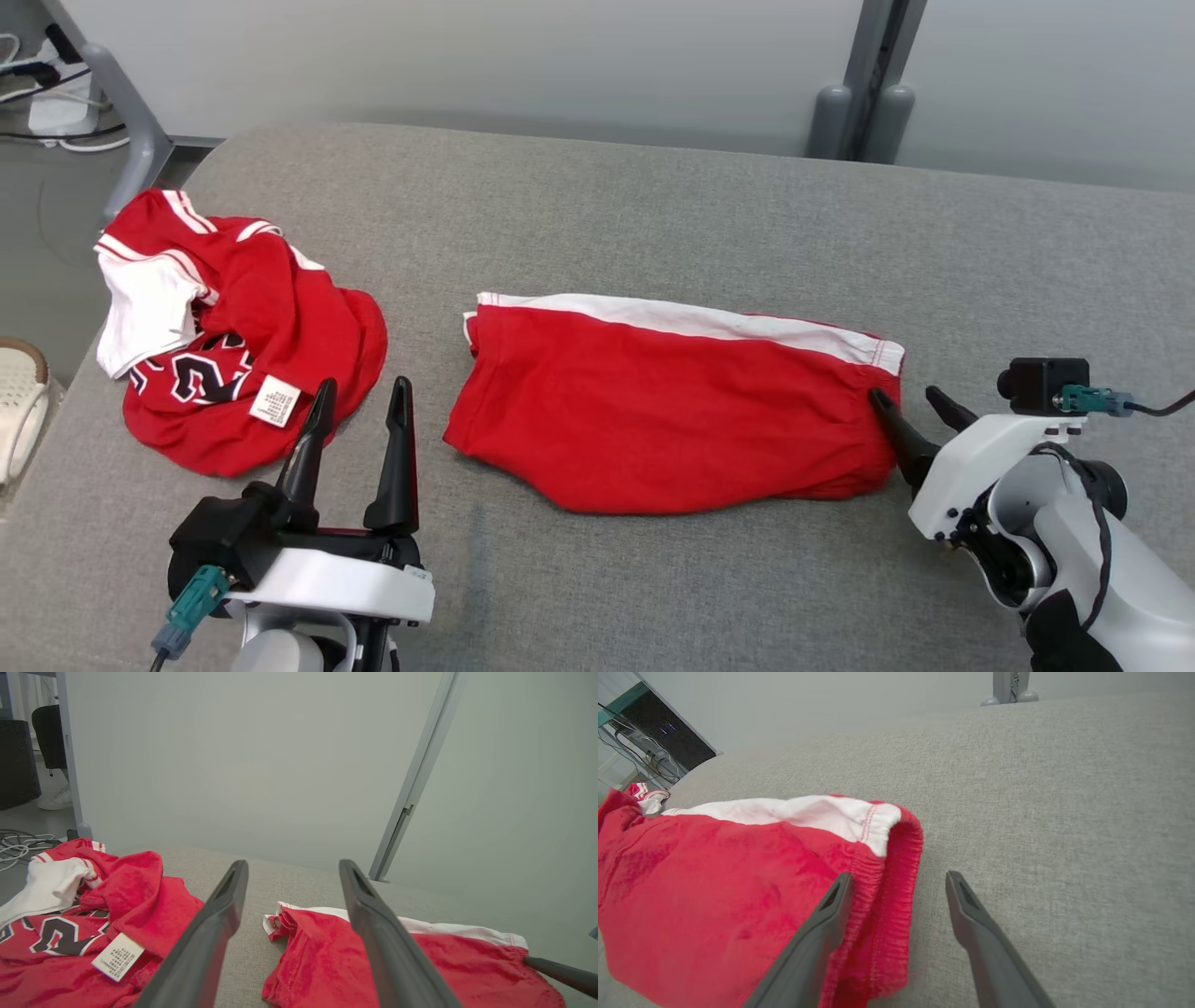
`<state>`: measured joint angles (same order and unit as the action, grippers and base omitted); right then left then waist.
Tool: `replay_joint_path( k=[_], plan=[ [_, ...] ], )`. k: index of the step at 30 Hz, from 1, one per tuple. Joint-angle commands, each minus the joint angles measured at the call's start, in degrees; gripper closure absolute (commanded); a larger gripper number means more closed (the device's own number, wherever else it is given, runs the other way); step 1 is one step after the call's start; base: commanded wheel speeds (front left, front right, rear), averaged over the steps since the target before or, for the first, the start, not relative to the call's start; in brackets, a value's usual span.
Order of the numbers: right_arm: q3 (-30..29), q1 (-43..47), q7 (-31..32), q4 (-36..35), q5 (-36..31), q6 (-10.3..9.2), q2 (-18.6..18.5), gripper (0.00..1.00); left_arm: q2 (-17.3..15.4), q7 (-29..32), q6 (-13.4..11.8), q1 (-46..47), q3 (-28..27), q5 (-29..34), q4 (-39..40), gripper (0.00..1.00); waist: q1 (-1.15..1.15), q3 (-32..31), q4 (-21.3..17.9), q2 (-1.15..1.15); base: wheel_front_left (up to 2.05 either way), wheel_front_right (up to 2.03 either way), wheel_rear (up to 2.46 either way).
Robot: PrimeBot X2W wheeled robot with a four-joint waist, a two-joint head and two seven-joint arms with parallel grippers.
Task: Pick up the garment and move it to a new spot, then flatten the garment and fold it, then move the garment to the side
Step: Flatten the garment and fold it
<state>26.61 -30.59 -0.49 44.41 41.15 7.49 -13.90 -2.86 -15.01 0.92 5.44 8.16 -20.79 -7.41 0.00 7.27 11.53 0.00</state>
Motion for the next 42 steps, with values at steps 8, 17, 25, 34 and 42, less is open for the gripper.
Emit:
replay_joint_path(
  k=[8,17,25,34,42],
  plan=[
    [1.10,-1.80,3.91,4.99,7.34,0.01,-0.34,0.00,-0.13,-0.18,-0.46,1.46,0.79,-0.52,0.26,0.00,0.00,2.10,2.49,0.00,0.00,0.00,0.00],
    [2.93,-2.93,7.57,8.02,11.74,-0.01,-0.71,0.00,-0.13,-0.18,-0.74,2.33,2.01,-1.20,-0.23,0.00,0.00,3.26,3.76,0.00,0.00,0.00,0.00],
    [5.70,-4.37,10.16,7.71,16.20,0.00,0.52,1.00,-0.12,-0.18,-0.25,2.74,2.00,-1.19,-1.18,0.00,0.00,3.60,4.39,0.00,0.00,0.00,0.00],
    [6.31,-3.60,6.92,5.74,21.37,0.00,-1.35,1.00,-0.12,-0.17,0.46,1.90,1.40,-0.23,-2.11,0.00,0.00,1.35,1.63,0.00,0.00,0.00,0.00],
    [6.15,-0.41,9.34,0.89,27.91,0.01,-6.38,1.00,-0.10,-0.17,1.19,1.12,0.75,0.64,-2.54,0.00,0.00,-1.02,-4.71,0.00,0.00,0.00,0.00]
  ],
)
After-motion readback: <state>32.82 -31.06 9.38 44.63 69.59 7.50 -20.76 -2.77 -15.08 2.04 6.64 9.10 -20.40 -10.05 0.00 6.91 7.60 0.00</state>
